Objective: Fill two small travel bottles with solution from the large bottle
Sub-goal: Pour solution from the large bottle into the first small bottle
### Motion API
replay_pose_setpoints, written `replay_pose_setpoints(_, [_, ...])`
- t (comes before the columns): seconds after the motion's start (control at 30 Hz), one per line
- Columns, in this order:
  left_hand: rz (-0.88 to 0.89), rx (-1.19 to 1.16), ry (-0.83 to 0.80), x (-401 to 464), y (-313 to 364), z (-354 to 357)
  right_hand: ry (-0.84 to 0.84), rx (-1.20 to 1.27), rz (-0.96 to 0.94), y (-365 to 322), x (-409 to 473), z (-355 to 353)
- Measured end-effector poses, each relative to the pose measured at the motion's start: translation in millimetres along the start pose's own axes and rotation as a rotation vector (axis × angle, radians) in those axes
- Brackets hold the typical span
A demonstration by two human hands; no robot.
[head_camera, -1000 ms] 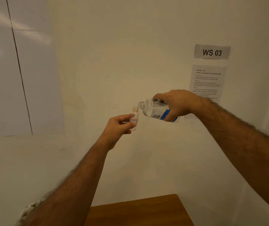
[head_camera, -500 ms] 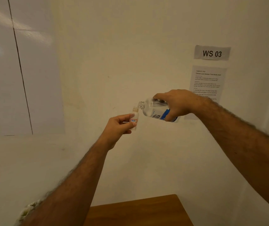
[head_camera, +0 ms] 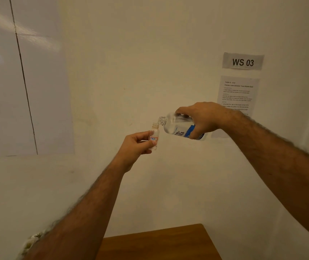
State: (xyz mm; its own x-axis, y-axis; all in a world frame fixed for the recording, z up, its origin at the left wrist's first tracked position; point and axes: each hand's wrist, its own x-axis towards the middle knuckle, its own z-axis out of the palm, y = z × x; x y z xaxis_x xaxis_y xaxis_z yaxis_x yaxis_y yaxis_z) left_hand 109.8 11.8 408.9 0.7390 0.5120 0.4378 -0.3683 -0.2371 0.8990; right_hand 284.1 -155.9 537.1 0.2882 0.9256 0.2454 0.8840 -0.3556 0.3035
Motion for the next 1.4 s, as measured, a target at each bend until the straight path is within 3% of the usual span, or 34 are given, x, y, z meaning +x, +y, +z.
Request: replay_pose_setpoints(1.4, [-0.020,-0.010,0.013,1.4,-0.5,4.8,-0.023,-0.018,-0.001,0.7,-0.2,-3.7])
